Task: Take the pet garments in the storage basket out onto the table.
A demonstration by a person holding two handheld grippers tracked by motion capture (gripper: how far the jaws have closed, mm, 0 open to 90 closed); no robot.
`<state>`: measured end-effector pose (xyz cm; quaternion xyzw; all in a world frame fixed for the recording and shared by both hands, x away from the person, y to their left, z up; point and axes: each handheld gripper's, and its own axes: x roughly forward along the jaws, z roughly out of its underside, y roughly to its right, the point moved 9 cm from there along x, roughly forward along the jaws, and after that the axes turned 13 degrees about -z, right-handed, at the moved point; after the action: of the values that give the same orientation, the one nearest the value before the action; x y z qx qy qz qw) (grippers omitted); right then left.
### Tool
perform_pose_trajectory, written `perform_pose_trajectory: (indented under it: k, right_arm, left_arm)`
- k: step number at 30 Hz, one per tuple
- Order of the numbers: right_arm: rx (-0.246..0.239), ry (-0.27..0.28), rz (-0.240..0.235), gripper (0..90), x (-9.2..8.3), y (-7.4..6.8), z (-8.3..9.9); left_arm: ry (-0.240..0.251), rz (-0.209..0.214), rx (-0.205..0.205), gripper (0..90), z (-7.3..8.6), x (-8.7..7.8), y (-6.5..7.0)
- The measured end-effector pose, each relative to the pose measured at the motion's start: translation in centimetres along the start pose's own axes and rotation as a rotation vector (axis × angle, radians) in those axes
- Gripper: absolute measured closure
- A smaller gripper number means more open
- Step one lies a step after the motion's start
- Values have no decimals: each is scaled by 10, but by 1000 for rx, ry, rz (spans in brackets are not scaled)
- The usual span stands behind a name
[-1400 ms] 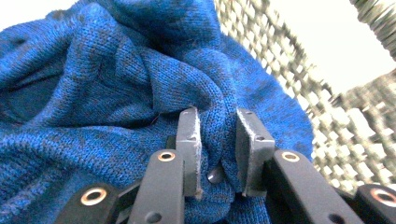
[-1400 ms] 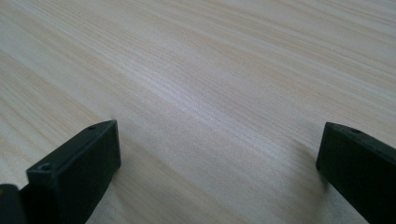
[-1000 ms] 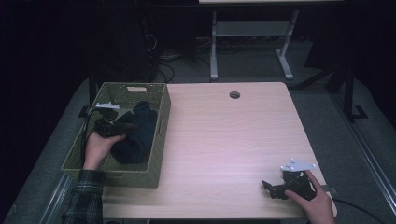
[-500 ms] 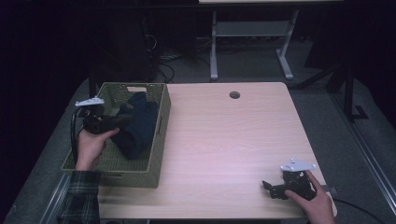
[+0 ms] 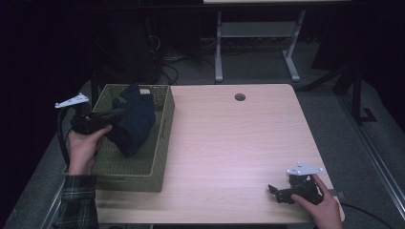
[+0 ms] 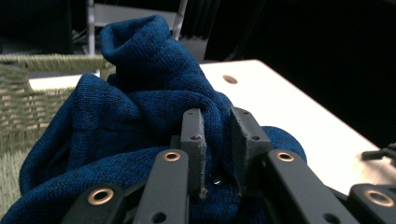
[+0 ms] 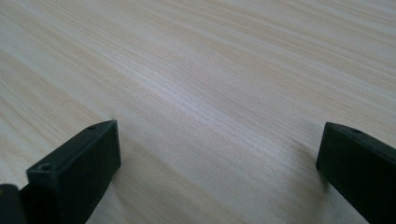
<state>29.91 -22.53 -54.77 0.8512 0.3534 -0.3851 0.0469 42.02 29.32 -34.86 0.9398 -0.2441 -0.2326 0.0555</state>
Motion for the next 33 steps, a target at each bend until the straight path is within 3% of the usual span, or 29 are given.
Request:
perform_pose_trajectory:
  k: [6,18,25,33]
  right_arm:
    - [-1,-1,-1,0,0,0,0]
    - [-1,-2,-2,0,1,0,-1]
    - [-1,-1,-2,0,1,0,-1]
    - [0,-1,-2,0,1,0,-1]
  left_arm:
    - [58,37,6,766,-13,-11,10]
    - [131,124,43,783,-40,-18,48]
    - [148,187,72,785,-52,-14,77]
    - [146,235,97,786,-57,-6,99]
